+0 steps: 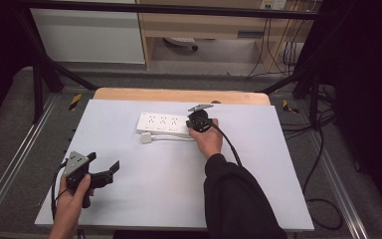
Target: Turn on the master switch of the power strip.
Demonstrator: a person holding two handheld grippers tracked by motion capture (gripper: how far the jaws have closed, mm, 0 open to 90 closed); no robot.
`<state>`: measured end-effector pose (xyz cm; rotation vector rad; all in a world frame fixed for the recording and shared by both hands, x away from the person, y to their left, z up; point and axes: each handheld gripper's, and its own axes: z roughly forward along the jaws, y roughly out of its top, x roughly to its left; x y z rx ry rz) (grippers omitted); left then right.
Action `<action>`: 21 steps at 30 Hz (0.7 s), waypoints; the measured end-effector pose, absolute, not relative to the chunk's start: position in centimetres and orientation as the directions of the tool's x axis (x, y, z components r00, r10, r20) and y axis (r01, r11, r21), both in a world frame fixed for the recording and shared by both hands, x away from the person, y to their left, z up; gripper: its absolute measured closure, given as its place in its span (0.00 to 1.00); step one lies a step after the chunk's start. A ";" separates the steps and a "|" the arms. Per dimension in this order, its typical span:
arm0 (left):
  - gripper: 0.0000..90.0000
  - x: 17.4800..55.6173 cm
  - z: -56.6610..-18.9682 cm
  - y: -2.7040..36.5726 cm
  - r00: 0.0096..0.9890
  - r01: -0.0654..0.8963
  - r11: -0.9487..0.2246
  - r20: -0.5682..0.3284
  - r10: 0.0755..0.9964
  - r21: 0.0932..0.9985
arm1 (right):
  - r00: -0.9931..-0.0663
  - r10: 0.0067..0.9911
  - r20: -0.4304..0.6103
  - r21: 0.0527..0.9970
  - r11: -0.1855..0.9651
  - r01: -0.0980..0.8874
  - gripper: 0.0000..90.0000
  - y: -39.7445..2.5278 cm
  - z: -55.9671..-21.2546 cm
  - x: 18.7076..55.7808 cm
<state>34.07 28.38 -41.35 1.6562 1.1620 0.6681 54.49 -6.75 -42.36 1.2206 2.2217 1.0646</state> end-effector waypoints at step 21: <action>0.08 34.0 -41.3 28.4 0.393 0.378 -0.085 -0.077 0.916 0.922 | -0.538 0.843 0.017 0.775 0.329 0.540 1.00 -7.0 -43.0 54.4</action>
